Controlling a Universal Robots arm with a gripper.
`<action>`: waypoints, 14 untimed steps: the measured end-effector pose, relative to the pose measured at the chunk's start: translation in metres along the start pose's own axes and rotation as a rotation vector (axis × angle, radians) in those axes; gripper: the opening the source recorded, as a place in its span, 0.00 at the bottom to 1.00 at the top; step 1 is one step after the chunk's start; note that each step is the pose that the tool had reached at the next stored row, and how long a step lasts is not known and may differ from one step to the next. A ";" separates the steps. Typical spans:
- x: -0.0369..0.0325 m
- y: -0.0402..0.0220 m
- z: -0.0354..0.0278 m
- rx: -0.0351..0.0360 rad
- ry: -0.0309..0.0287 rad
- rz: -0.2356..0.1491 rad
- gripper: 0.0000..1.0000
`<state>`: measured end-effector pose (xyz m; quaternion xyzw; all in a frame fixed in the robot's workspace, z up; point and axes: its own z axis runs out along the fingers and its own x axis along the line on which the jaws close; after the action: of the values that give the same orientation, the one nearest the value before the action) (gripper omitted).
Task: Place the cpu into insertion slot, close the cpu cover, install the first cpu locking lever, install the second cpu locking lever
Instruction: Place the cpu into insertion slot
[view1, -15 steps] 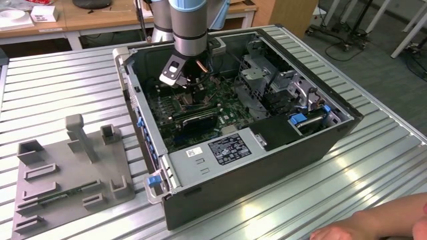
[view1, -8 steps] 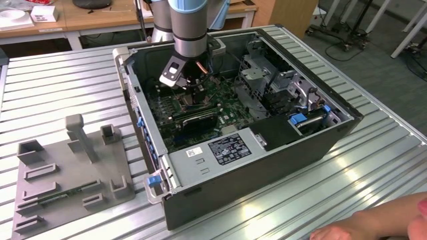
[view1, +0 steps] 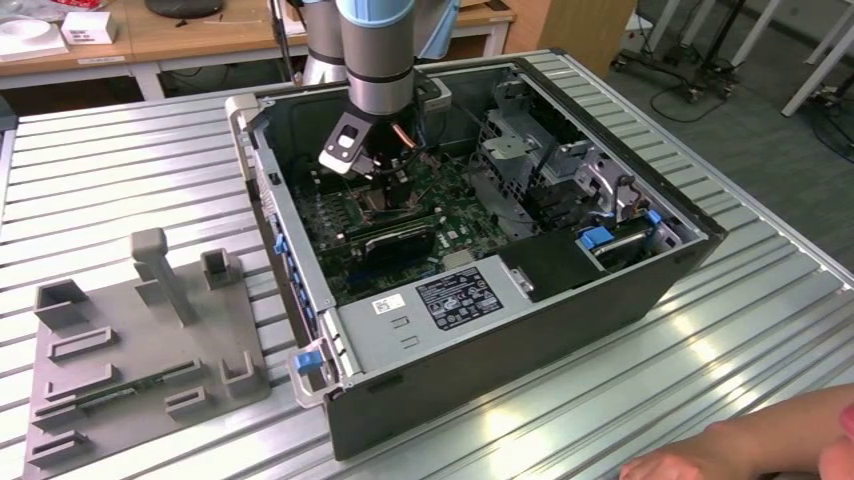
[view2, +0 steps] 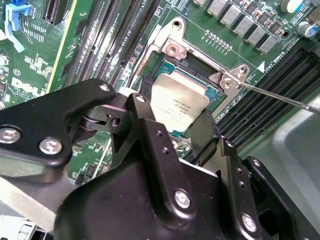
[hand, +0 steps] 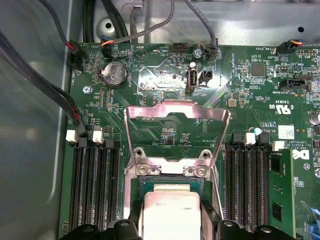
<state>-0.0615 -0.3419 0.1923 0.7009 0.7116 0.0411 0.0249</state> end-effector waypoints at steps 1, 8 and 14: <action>0.0000 0.0000 0.0001 0.0000 0.0000 0.000 0.54; 0.0000 -0.0001 0.0008 0.0000 -0.0001 0.000 0.54; 0.0000 -0.0001 0.0009 0.0000 -0.0001 0.000 0.54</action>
<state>-0.0615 -0.3418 0.1914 0.7009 0.7116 0.0411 0.0249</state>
